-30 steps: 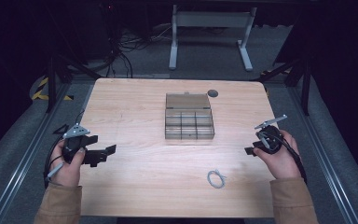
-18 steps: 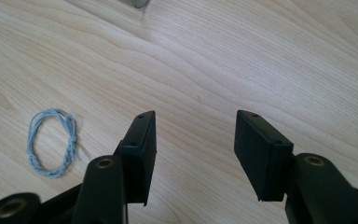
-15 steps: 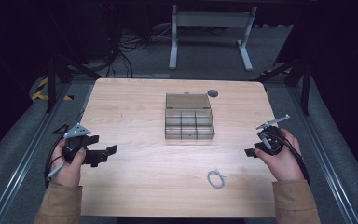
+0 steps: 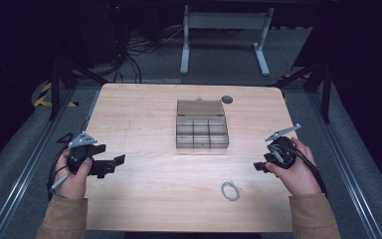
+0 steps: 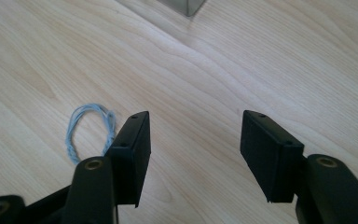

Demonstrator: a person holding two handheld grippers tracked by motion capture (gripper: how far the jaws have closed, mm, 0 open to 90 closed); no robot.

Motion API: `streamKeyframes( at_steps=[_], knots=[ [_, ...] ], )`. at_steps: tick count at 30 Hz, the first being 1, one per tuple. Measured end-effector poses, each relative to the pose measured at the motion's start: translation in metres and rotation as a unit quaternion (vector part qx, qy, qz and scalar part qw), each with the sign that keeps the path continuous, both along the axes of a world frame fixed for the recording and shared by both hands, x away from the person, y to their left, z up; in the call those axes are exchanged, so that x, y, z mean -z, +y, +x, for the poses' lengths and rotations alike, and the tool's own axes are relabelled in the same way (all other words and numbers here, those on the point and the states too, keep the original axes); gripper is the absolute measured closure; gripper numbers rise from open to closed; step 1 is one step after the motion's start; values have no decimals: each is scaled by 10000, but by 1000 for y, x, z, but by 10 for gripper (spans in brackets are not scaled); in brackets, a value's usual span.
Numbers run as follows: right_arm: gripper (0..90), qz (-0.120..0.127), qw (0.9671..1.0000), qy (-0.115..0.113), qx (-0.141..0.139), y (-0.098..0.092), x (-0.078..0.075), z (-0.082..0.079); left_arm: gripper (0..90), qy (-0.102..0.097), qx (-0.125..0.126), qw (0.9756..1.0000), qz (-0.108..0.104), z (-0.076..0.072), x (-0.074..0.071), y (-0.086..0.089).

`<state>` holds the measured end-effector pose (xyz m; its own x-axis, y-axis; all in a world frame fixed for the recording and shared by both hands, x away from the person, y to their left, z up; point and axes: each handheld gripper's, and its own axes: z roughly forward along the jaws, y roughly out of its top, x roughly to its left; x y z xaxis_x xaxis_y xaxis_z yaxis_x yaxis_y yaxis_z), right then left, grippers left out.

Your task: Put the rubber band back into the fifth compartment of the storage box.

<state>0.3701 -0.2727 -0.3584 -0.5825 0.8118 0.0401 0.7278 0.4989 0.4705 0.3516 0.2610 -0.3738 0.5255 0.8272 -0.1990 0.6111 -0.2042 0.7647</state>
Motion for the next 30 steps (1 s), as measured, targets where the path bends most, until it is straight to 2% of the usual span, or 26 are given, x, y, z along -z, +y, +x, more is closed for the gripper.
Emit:
streamKeyframes(
  at_steps=[5, 8, 16, 30],
  knots=[
    [414, -12, 9998, -37, -178, 7, 0, -2, 164, -3, 9, 10000, 7, 0, 0, 0],
    [383, 51, 9998, 1, -181, 12, 1, -4, 163, -6, 13, 10000, 11, 0, 0, 0],
    [339, 61, 9985, -32, -540, 25, 6, -5, 163, 5, 52, 10000, 28, 0, 0, -1],
    [286, 142, 9970, -2, -765, 41, 12, -5, 163, 11, 47, 10000, 26, 0, 0, -2]
  ],
)
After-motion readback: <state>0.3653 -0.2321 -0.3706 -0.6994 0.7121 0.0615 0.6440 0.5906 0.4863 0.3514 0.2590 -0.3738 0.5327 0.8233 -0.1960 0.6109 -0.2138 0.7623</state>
